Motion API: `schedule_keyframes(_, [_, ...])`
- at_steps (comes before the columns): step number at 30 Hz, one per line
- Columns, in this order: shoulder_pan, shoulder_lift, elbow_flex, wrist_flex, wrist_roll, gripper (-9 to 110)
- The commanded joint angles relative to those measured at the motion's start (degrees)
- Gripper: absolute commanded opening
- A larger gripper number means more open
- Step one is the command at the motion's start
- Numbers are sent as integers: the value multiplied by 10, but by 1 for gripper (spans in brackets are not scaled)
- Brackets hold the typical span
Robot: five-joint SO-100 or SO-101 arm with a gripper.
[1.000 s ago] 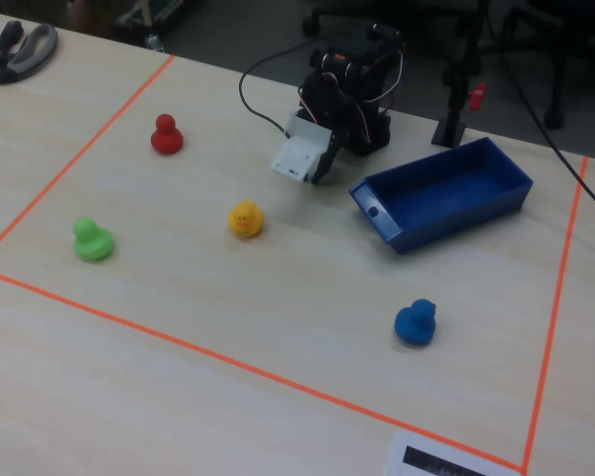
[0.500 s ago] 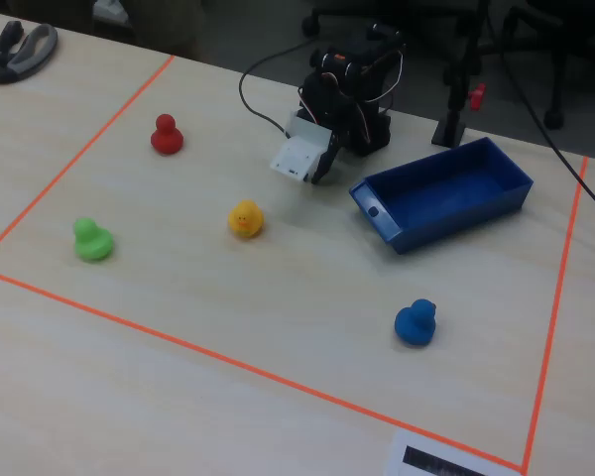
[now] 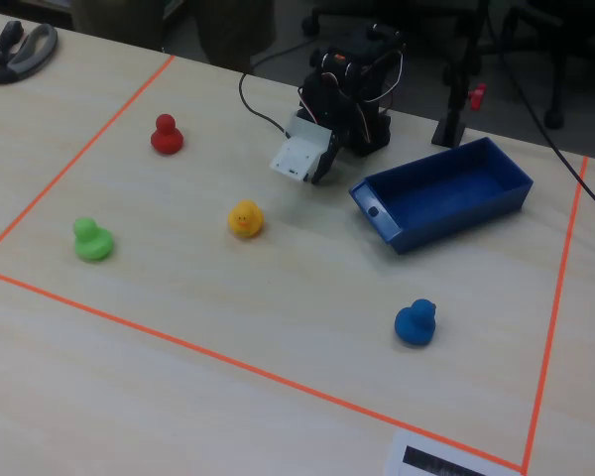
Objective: Grasp red duck and put it into box.
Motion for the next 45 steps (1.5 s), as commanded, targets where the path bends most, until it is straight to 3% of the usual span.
schedule_keyframes(1, [0, -6, -4, 15, 3, 3])
schedule_keyframes(33, [-34, -6, -4, 13, 4, 4])
schedule_keyframes(36, [-4, -6, -4, -32, 122, 1])
schedule_keyframes(45, [117, -105, -179, -96, 142, 4])
